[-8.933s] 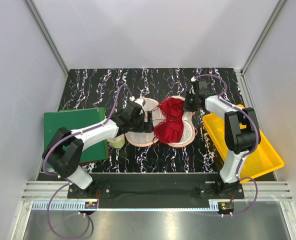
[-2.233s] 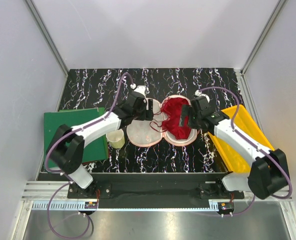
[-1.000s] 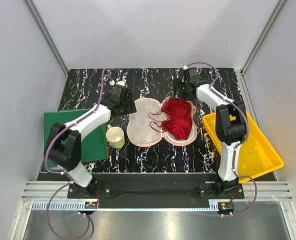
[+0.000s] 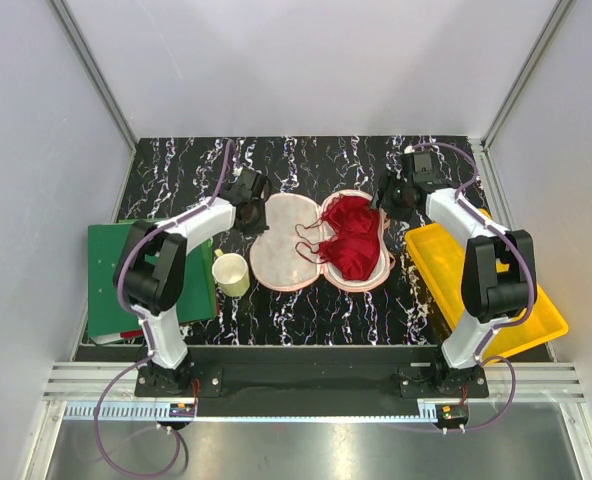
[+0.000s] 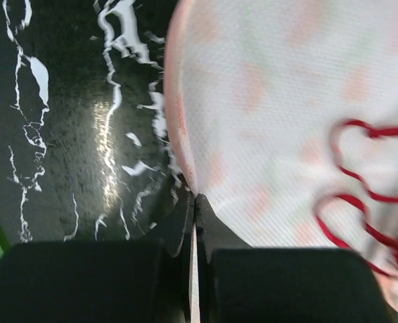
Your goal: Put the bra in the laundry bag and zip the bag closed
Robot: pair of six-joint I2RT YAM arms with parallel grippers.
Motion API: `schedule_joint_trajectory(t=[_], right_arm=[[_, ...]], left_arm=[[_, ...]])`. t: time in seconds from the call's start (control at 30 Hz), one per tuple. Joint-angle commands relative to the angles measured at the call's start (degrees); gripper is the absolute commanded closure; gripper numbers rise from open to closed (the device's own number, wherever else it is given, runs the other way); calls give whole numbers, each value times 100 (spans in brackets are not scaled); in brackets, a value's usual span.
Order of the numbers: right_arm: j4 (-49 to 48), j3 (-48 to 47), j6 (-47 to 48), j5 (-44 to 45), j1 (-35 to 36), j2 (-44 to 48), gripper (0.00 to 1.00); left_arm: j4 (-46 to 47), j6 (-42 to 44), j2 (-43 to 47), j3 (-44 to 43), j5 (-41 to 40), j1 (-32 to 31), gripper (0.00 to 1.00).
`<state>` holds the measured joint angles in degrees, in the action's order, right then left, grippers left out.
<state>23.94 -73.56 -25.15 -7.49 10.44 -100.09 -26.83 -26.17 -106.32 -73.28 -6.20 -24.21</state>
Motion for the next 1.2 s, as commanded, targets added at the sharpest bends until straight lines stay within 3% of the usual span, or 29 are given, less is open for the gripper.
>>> schedule_joint_trajectory(t=[0.0, 0.33, 0.53, 0.63, 0.67, 0.8, 1.03, 1.13, 1.17], right_arm=[[-943, 350, 89, -745, 2, 34, 37], [-1366, -35, 651, -1220, 2, -589, 34], [-1603, -185, 372, -1922, 11, -924, 49], [-1595, -194, 177, -1889, 11, -968, 50], [-1560, -168, 151, -1784, 11, -925, 48], [-1086, -36, 168, -1309, 2, -425, 25], [-303, 78, 124, -756, -103, 499, 5], [-171, 245, -112, -614, -278, 772, 5], [-171, 350, -165, -588, -418, 816, 12]], left_arm=[[64, 323, 910, -433, 207, -417, 100], [-173, 420, 1210, -880, 198, -954, 100], [-191, 420, 1132, -1355, 242, -1243, 100], [-226, 411, 948, -1575, 259, -1393, 100], [-244, 394, 912, -1628, 259, -1429, 100], [-296, 376, 727, -1865, 277, -1622, 100], [-367, 288, 473, -2182, 163, -1842, 100], [-367, 218, 358, -2296, 92, -1938, 100], [-376, 157, 314, -2331, 92, -1956, 100]])
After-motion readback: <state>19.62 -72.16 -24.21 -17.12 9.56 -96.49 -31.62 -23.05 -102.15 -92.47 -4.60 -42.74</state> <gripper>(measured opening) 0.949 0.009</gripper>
